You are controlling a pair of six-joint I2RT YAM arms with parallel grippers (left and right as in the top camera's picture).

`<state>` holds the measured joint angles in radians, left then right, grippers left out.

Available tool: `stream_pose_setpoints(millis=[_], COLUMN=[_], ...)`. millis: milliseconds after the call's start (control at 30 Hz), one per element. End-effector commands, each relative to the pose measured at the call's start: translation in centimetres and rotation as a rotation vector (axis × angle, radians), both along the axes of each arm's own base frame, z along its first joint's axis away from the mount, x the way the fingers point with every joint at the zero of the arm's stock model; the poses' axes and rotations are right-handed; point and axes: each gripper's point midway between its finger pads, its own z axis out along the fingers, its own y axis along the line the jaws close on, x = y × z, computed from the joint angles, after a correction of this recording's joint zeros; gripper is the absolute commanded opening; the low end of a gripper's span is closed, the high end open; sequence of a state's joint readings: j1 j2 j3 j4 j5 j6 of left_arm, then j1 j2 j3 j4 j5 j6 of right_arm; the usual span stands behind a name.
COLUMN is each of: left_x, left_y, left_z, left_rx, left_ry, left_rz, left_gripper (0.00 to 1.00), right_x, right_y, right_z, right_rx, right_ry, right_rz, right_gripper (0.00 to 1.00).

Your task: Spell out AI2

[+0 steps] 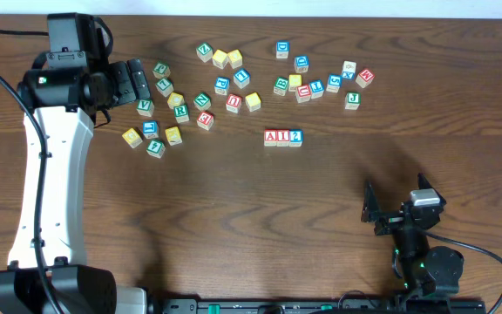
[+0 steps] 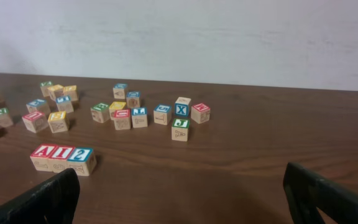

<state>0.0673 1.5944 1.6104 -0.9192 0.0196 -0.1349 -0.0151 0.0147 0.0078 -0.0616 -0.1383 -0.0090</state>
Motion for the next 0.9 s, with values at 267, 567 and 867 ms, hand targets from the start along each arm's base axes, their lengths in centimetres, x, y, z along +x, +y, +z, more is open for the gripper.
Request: stream_pose_setpoints(millis=[267, 567, 867], left_x=[-2.2, -3.7, -8.2], left_y=[1.5, 1.3, 0.9], left_z=[-1.3, 2.0, -0.9], left_rx=[0.09, 0.108, 0.158], left_ry=[0.108, -0.073, -0.279], left_rz=[0.02, 0.018, -0.032], left_gripper=[0.99, 0.99, 0.99], right_x=[-0.1, -0.1, -0.1], right_y=[0.3, 0.3, 0.3], right_z=[0.0, 0.0, 0.0], right_rx=[-0.007, -0.007, -0.007], right_ry=[-0.005, -0.005, -0.005], right_rz=[0.014, 0.014, 0.015], right_gripper=[0.99, 0.99, 0.99])
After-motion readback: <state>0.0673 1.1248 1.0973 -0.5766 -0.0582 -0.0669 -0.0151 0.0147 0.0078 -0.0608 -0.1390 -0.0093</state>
